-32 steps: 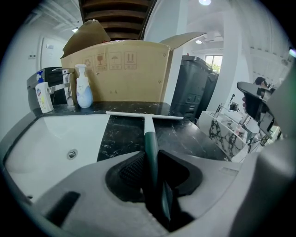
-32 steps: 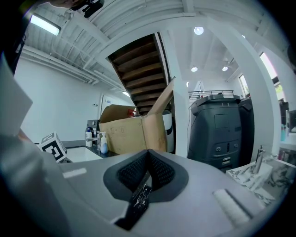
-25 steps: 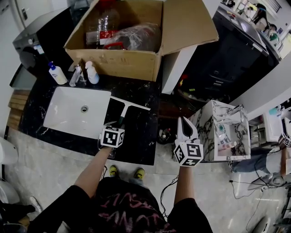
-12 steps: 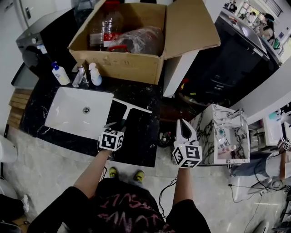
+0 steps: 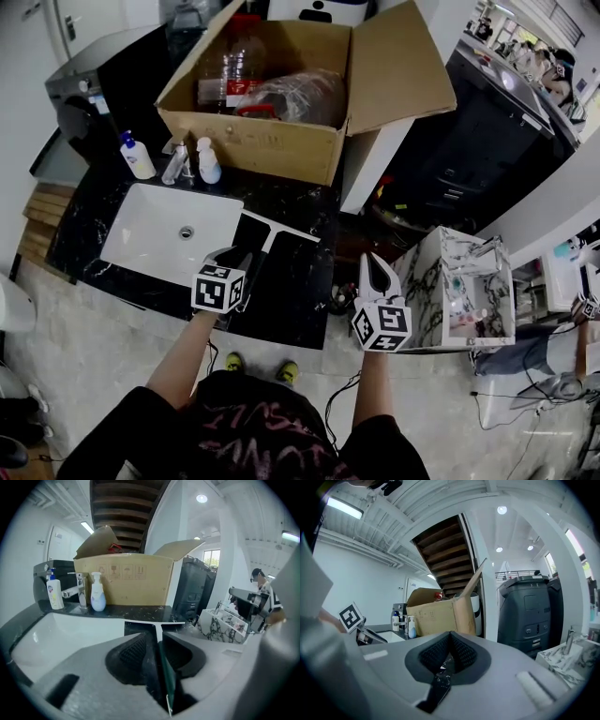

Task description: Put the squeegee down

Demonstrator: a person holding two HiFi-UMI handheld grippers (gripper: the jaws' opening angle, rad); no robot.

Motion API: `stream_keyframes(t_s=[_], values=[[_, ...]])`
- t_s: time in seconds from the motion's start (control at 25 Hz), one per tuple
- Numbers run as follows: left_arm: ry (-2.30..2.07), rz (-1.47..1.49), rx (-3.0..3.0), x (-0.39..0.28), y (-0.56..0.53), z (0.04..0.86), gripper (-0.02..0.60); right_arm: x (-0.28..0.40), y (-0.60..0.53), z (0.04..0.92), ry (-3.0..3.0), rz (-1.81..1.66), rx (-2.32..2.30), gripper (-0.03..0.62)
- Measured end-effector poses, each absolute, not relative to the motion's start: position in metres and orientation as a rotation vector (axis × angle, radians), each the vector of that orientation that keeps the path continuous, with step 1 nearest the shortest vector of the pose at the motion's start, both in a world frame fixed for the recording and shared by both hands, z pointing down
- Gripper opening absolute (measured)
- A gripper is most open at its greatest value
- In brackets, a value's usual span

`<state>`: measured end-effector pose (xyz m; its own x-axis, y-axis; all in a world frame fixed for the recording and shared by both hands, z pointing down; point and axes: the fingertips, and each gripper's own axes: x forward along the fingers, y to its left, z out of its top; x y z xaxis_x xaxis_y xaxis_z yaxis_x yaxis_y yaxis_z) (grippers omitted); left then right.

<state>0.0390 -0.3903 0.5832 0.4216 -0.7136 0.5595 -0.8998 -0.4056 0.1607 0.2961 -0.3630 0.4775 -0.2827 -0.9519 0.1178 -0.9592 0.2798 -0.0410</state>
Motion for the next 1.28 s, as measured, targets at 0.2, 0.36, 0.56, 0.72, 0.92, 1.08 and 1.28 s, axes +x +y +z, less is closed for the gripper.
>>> stream_keyframes(t_s=[0.2, 0.36, 0.56, 0.72, 0.92, 1.08, 1.28], values=[[-1.407, 0.493, 2.295, 0.027, -0.396, 0.549, 0.080, 0.290, -0.362, 0.473, -2.458, 0.152, 1.842, 0.000], [-1.463, 0.443, 2.339, 0.016, -0.397, 0.518, 0.011, 0.285, -0.360, 0.465, -2.453, 0.122, 1.849, 0.000], [-1.506, 0.382, 2.379, 0.003, -0.395, 0.485, 0.000, 0.285, -0.355, 0.455, -2.449, 0.100, 1.860, 0.000], [-1.551, 0.322, 2.431, -0.008, -0.394, 0.457, 0.002, 0.281, -0.352, 0.447, -2.459, 0.086, 1.868, 0.000], [-1.583, 0.211, 2.470, -0.023, -0.390, 0.422, 0.003, 0.276, -0.349, 0.444, -2.466, 0.080, 1.858, 0.000], [-1.633, 0.167, 2.514, -0.028, -0.383, 0.400, 0.005, 0.273, -0.347, 0.441, -2.476, 0.074, 1.850, 0.000], [-1.653, 0.153, 2.522, -0.033, -0.377, 0.397, 0.005, 0.271, -0.346, 0.435, -2.482, 0.061, 1.841, -0.002]])
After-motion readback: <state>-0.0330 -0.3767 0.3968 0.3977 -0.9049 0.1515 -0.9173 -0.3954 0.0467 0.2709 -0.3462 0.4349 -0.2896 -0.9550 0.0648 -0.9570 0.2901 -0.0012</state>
